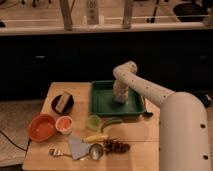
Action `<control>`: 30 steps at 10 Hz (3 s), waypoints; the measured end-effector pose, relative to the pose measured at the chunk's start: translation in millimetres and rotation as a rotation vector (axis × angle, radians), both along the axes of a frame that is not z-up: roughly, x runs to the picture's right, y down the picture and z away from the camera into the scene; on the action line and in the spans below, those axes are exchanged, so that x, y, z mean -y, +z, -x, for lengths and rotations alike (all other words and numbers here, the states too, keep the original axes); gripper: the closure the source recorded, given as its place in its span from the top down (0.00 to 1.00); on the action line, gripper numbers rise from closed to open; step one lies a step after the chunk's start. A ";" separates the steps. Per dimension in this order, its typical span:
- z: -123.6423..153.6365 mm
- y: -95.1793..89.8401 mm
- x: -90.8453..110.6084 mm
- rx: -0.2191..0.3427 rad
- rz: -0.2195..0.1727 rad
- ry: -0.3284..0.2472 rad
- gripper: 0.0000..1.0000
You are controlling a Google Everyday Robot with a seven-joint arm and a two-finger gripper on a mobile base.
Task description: Wipe tray with sponge
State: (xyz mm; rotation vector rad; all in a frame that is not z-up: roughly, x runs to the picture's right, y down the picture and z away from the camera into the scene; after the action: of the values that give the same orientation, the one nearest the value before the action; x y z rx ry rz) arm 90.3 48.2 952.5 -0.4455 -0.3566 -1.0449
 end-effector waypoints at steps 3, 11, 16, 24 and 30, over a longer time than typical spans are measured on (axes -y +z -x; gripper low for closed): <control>41.5 -12.3 -18.8 0.084 0.012 -0.065 0.03; -34.0 -64.3 -73.5 0.139 0.031 -0.114 0.03; -51.0 -22.3 -22.5 0.091 0.029 -0.077 0.03; 9.2 -0.7 6.5 0.098 0.059 -0.057 0.03; 8.8 -0.3 6.4 0.098 0.058 -0.057 0.03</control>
State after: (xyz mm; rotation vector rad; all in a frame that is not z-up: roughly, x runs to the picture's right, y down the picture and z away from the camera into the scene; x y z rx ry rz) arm 81.5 41.8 952.2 -0.4590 -0.4648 -1.1164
